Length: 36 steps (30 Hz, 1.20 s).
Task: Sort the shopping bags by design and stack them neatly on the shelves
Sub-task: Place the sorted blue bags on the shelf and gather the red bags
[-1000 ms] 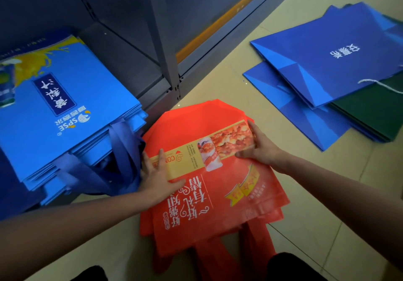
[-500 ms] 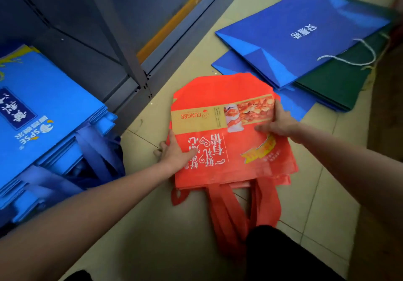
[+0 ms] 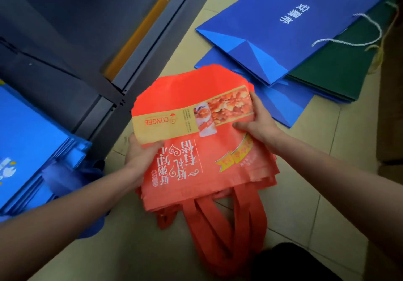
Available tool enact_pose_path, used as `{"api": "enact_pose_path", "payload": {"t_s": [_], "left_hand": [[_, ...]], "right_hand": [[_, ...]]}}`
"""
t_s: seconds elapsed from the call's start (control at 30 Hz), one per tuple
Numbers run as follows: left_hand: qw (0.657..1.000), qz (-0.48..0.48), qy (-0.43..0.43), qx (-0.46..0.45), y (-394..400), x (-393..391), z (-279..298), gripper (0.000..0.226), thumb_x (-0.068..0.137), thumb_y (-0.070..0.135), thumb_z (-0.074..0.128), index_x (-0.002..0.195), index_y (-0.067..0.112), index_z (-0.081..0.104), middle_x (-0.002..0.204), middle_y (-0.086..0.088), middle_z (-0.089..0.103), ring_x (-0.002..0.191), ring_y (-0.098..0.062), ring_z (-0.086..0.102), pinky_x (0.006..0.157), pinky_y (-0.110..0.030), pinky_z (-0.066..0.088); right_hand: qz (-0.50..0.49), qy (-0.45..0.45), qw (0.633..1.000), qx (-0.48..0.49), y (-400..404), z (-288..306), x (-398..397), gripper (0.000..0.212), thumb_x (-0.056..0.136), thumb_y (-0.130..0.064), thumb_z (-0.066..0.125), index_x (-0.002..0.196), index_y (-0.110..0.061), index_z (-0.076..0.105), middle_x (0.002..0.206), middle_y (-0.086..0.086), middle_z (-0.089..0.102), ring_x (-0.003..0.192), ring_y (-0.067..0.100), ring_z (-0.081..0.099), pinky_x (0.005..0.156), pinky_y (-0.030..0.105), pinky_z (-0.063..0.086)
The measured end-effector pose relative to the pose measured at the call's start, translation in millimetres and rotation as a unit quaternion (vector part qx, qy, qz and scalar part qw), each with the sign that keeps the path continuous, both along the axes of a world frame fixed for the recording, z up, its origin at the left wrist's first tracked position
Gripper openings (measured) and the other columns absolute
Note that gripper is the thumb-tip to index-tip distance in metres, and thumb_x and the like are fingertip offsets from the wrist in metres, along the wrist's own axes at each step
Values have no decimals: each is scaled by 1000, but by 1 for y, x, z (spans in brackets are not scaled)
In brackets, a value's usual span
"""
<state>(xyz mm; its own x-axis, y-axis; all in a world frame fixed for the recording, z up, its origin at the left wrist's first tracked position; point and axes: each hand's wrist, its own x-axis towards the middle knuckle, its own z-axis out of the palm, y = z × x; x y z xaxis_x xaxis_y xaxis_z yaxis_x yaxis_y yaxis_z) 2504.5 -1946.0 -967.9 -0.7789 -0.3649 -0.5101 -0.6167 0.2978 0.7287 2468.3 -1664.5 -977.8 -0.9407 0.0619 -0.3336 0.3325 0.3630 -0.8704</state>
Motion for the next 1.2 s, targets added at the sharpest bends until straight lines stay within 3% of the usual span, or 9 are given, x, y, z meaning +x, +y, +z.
{"api": "enact_pose_path", "payload": {"t_s": [0.2, 0.37, 0.5, 0.57, 0.67, 0.8, 0.9, 1.07, 1.2], "left_hand": [[977, -67, 190, -62, 15, -36, 47, 65, 87, 7, 62, 140, 10, 25, 125, 2, 47, 112, -11, 48, 95, -26, 39], [961, -44, 237, -132, 44, -143, 97, 64, 83, 17, 60, 139, 16, 29, 120, 2, 54, 113, -24, 55, 97, -38, 44], [976, 41, 202, -69, 41, -183, 144, 62, 79, 30, 63, 133, 28, 34, 100, 10, 57, 92, -17, 60, 86, -36, 50], [974, 105, 196, -39, 31, -190, 154, 60, 80, 20, 63, 134, 26, 35, 103, 6, 58, 88, -15, 60, 80, -34, 52], [968, 152, 194, -43, 17, -203, 156, 61, 85, 3, 53, 139, 25, 34, 109, 3, 55, 83, -12, 57, 70, -25, 47], [969, 171, 120, -135, 0, -227, 159, 76, 92, 10, 48, 151, 29, 4, 146, -15, 35, 122, -32, 47, 101, -40, 38], [962, 176, 71, -195, -3, -236, 159, 80, 96, 12, 47, 150, 18, -12, 151, -26, 15, 130, -44, 34, 104, -49, 30], [941, 147, 13, -304, -24, -264, 127, 85, 93, 23, 53, 149, 7, -9, 151, -29, 5, 134, -47, 21, 102, -56, 30], [934, 28, -70, -348, -38, -261, 90, 55, 99, 28, 33, 150, 20, 14, 157, -14, -10, 140, -48, -7, 103, -69, 16]], "right_hand": [[42, 190, 971, 139, 15, 84, -67, 90, 79, -8, 69, 150, -17, 14, 148, 7, 37, 135, 20, 35, 103, 20, 24], [-33, 177, 958, 222, 10, 130, -140, 86, 85, -15, 59, 152, -21, 5, 131, 21, 41, 118, 38, 46, 94, 35, 36], [116, 177, 965, 156, -3, 175, -184, 97, 83, -18, 66, 151, -20, -3, 139, 13, 44, 124, 29, 46, 98, 27, 34], [186, 171, 963, 98, -9, 189, -199, 102, 80, -19, 71, 152, -24, -2, 136, 7, 49, 120, 24, 51, 101, 28, 39], [225, 143, 950, 163, -22, 189, -224, 107, 80, -19, 71, 150, -23, -9, 130, 14, 50, 115, 28, 52, 95, 28, 40], [241, 179, 921, 248, -66, 195, -262, 99, 83, -5, 60, 150, -19, -12, 122, 23, 46, 112, 39, 50, 90, 37, 41], [246, 206, 899, 298, -103, 202, -295, 94, 84, 2, 53, 150, -21, -9, 121, 21, 45, 111, 40, 50, 90, 41, 43], [289, 266, 848, 355, -156, 170, -362, 93, 85, -2, 53, 150, -25, -9, 122, 18, 40, 105, 43, 53, 87, 46, 43], [365, 165, 828, 393, -144, 123, -393, 92, 88, -33, 60, 151, -26, -7, 143, 17, 30, 124, 40, 45, 99, 46, 41]]}}
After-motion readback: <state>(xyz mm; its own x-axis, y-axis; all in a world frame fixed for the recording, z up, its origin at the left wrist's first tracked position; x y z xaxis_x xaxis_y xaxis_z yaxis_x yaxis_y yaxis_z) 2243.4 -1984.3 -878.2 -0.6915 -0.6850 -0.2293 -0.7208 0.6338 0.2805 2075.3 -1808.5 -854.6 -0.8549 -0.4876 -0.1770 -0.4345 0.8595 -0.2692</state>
